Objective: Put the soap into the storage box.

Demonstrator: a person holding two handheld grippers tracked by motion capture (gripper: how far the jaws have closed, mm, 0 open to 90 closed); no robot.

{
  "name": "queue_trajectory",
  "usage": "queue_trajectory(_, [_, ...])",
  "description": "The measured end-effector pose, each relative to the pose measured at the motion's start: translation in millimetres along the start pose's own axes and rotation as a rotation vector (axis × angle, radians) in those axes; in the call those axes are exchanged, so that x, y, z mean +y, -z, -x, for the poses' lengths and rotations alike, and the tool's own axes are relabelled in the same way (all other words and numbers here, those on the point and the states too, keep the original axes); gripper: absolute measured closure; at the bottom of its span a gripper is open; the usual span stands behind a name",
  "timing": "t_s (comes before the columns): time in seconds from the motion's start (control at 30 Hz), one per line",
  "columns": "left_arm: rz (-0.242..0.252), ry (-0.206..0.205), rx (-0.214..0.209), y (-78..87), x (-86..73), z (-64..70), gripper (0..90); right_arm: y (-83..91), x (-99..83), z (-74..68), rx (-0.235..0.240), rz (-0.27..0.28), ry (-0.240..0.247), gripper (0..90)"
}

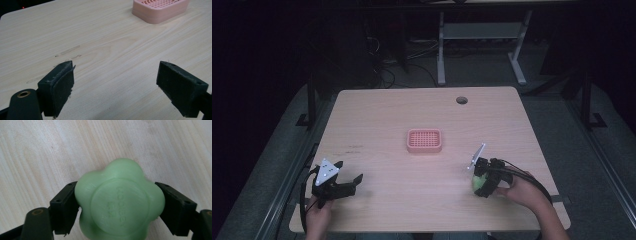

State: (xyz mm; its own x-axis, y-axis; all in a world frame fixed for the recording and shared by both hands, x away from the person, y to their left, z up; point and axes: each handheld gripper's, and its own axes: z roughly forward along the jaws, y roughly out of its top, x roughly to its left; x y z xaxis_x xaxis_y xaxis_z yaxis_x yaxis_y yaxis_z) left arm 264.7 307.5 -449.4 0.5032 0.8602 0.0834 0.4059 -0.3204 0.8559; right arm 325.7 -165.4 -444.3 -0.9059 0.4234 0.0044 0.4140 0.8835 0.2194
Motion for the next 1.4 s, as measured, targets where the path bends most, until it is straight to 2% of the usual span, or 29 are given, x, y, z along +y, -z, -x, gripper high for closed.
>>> queue_trajectory(0.57, [0.000, 0.000, 0.002, 0.9, 0.1, -0.9, 14.2, 1.4, -0.7, 0.4, 0.006, 0.001, 0.002, 24.2])
queue_trajectory(0.83, [0.005, 0.003, 0.004, 0.8, 0.0, -1.2, 14.2, 5.8, -2.0, 1.5, 0.013, 0.022, -0.006, 24.3])
queue_trajectory(0.93, [0.006, 0.004, 0.003, 0.9, -0.1, -1.3, 14.2, 6.7, -0.8, 0.7, 0.012, 0.011, 0.001, 24.4])
queue_trajectory(1.23, [0.008, 0.010, 0.004, 1.4, -0.2, -1.5, 14.2, 1.9, 0.2, 0.7, 0.004, 0.000, -0.005, 24.4])
queue_trajectory(1.4, [0.007, 0.007, 0.003, 1.4, 0.1, -1.4, 14.2, 0.6, -1.3, 2.7, 0.011, 0.016, -0.014, 24.2])
